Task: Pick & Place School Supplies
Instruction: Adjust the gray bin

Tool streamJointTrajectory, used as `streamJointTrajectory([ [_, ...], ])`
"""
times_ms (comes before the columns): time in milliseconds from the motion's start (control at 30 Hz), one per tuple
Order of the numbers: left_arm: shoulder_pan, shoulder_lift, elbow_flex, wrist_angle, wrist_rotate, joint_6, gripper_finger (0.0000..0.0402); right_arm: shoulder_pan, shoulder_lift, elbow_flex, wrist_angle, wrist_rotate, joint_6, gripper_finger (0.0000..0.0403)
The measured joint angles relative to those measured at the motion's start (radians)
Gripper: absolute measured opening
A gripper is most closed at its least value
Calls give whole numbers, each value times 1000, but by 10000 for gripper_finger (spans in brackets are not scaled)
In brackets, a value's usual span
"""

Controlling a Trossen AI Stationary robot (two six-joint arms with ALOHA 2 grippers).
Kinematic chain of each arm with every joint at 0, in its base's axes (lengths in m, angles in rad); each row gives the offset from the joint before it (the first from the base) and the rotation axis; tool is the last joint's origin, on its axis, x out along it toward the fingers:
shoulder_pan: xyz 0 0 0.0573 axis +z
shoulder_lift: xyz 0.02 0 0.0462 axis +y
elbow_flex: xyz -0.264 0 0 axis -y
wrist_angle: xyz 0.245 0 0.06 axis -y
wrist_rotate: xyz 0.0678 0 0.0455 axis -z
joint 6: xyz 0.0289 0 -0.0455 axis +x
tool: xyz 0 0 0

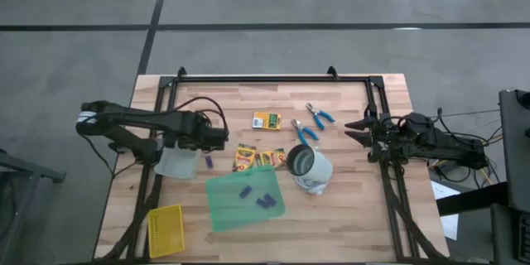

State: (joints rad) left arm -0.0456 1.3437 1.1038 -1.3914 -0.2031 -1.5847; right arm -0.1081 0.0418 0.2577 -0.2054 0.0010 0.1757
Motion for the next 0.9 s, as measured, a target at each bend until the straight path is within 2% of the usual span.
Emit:
streamJointTrajectory([
  [267,3,-20,-78,47,-1,148,163,0,0,0,0,0,0,114],
  [433,25,-71,-147,149,-1,226,144,0,0,0,0,0,0,114],
  [700,74,-156,-282,282,15,273,144,0,0,0,0,0,0,114],
  [900,135,-184,-383,426,73,335,143,0,0,0,0,0,0,114],
])
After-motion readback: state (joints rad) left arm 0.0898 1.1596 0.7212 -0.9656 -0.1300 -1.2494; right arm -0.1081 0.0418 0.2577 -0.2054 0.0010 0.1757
